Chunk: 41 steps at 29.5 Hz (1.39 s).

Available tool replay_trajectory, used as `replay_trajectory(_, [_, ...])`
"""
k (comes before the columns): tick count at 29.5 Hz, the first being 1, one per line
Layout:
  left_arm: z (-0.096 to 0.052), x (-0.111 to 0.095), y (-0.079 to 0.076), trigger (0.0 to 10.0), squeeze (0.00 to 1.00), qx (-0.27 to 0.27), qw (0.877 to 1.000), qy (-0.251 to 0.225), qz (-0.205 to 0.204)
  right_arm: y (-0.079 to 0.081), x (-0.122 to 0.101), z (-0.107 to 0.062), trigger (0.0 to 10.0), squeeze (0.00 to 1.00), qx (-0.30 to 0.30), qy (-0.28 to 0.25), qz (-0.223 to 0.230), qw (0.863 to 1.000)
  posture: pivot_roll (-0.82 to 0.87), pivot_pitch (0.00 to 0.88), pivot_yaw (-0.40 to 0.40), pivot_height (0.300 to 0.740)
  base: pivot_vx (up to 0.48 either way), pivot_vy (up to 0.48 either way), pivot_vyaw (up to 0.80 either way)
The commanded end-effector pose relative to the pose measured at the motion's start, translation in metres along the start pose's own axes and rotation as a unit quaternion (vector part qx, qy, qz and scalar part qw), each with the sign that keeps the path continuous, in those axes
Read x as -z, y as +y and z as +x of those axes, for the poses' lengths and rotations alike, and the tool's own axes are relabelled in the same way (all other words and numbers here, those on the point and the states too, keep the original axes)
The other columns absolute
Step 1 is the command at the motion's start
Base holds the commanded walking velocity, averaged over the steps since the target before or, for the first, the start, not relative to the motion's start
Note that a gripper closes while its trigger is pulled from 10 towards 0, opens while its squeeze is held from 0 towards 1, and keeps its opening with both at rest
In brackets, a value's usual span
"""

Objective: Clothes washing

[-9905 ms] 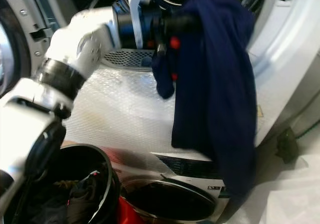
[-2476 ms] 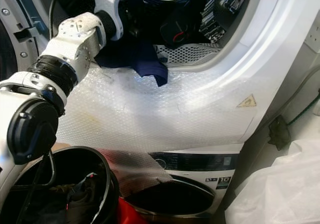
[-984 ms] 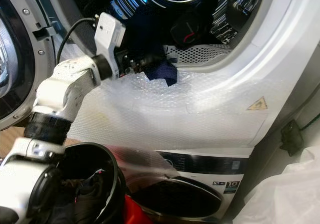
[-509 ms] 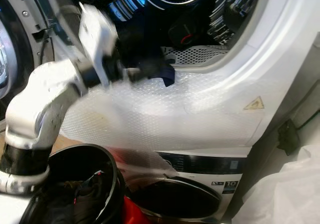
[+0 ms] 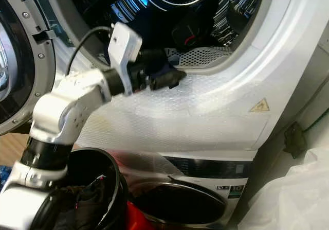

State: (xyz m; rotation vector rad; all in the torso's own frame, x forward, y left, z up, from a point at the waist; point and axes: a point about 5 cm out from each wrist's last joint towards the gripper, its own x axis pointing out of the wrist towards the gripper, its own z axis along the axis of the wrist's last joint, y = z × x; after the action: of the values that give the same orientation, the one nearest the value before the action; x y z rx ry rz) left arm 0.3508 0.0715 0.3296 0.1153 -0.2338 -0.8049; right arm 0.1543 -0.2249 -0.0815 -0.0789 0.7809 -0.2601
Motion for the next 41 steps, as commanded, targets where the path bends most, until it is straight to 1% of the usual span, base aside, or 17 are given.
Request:
replay_trajectory(1, [-0.001, 0.002, 0.013, 10.0, 0.0, -0.037, 0.999, 0.019, 0.01, 0.0, 0.004, -0.002, 10.0, 0.0, 0.002, 0.006, 0.008, 1.0, -0.08, 0.0, 0.136, 0.74, 0.0, 0.0, 0.0])
replay_trajectory(7, [-0.002, 0.001, 0.021, 10.0, 0.0, -0.061, 0.996, 0.058, 0.013, -0.005, 0.007, -0.003, 10.0, 0.0, 0.015, 0.007, 0.015, 1.0, -0.1, 0.0, 0.152, 0.74, 0.0, 0.0, 0.0])
replay_trajectory(8, [-0.002, 0.002, 0.022, 10.0, 0.0, -0.071, 0.995, 0.067, 0.005, -0.005, 0.007, -0.003, 10.0, 0.0, 0.015, 0.007, 0.015, 1.0, -0.11, 0.0, 0.153, 0.74, 0.0, 0.0, 0.0])
replay_trajectory(14, [0.005, 0.006, 0.027, 10.0, 0.0, -0.079, 0.994, 0.07, -0.015, -0.004, 0.007, -0.003, 10.0, 0.0, 0.014, 0.007, 0.015, 1.0, -0.11, 0.0, 0.152, 0.74, 0.0, 0.0, 0.0])
replay_trajectory(15, [0.01, 0.012, 0.03, 10.0, 0.0, -0.079, 0.993, 0.077, -0.038, -0.004, 0.006, -0.003, 10.0, 0.0, 0.013, 0.006, 0.015, 1.0, -0.11, 0.0, 0.15, 0.74, 0.0, 0.0, 0.0])
replay_trajectory(17, [0.015, 0.014, 0.034, 10.0, 0.0, -0.08, 0.993, 0.072, -0.05, -0.004, 0.006, -0.003, 10.0, 0.0, 0.012, 0.005, 0.014, 1.0, -0.11, 0.0, 0.15, 0.74, 0.0, 0.0, 0.0])
replay_trajectory(18, [0.019, 0.014, 0.036, 10.0, 0.0, -0.075, 0.992, 0.069, -0.073, -0.005, 0.005, -0.003, 10.0, 0.0, 0.012, 0.004, 0.013, 1.0, -0.12, 0.0, 0.148, 0.74, 0.0, 0.0, 0.0])
replay_trajectory(20, [0.024, 0.013, 0.038, 10.0, 0.0, -0.071, 0.992, 0.06, -0.08, -0.006, 0.005, -0.003, 10.0, 0.0, 0.013, 0.002, 0.013, 1.0, -0.12, 0.0, 0.15, 0.74, 0.0, 0.0, 0.0])
replay_trajectory(22, [0.03, 0.013, 0.036, 10.0, 0.0, -0.047, 0.99, 0.053, -0.121, -0.009, 0.006, -0.003, 10.0, 0.0, 0.016, 0.002, 0.012, 1.0, -0.13, 0.0, 0.149, 0.74, 0.0, 0.0, 0.0])
replay_trajectory(24, [0.034, 0.013, 0.037, 10.0, 0.0, -0.037, 0.992, 0.06, -0.104, -0.012, 0.007, -0.004, 10.0, 0.0, 0.018, 0.002, 0.011, 1.0, -0.14, 0.0, 0.148, 0.74, 0.0, 0.0, 0.0])
replay_trajectory(27, [0.04, 0.014, 0.04, 10.0, 0.0, -0.044, 0.99, 0.06, -0.123, -0.016, 0.011, -0.006, 10.0, 0.0, 0.024, 0.005, 0.011, 1.0, -0.16, 0.0, 0.149, 0.74, 0.0, 0.0, 0.0])
replay_trajectory(29, [0.044, 0.015, 0.045, 10.0, 0.0, -0.07, 0.991, 0.06, -0.101, -0.021, 0.016, -0.009, 10.0, 0.0, 0.029, 0.007, 0.011, 0.999, -0.19, 0.0, 0.151, 0.74, 0.0, 0.0, 0.0])
replay_trajectory(31, [0.045, 0.015, 0.046, 10.0, 0.0, -0.074, 0.992, 0.059, -0.085, -0.024, 0.018, -0.01, 10.0, 0.0, 0.032, 0.008, 0.011, 0.999, -0.19, 0.0, 0.151, 0.74, 0.0, 0.0, 0.0])
replay_trajectory(33, [0.045, 0.009, 0.05, 10.0, 0.0, -0.095, 0.992, 0.038, -0.076, -0.028, 0.022, -0.013, 10.0, 0.0, 0.035, 0.01, 0.01, 0.999, -0.21, 0.0, 0.152, 0.74, 0.0, 0.0, 0.0])
replay_trajectory(36, [0.043, -0.002, 0.059, 10.0, 0.0, -0.132, 0.99, 0.011, -0.041, -0.031, 0.026, -0.015, 10.0, 0.0, 0.039, 0.01, 0.009, 0.999, -0.23, 0.001, 0.149, 0.74, 0.0, 0.0, 0.0])
replay_trajectory(38, [0.04, -0.015, 0.067, 10.0, 0.0, -0.17, 0.985, -0.015, -0.028, -0.034, 0.03, -0.018, 10.0, 0.0, 0.041, 0.01, 0.008, 0.999, -0.24, 0.013, 0.146, 0.74, 0.0, 0.0, 0.0])
replay_trajectory(41, [0.037, -0.027, 0.074, 10.0, 0.0, -0.2, 0.979, -0.037, -0.02, -0.035, 0.032, -0.02, 10.0, 0.0, 0.042, 0.01, 0.007, 0.999, -0.24, 0.021, 0.141, 0.74, 0.0, 0.0, 0.0])
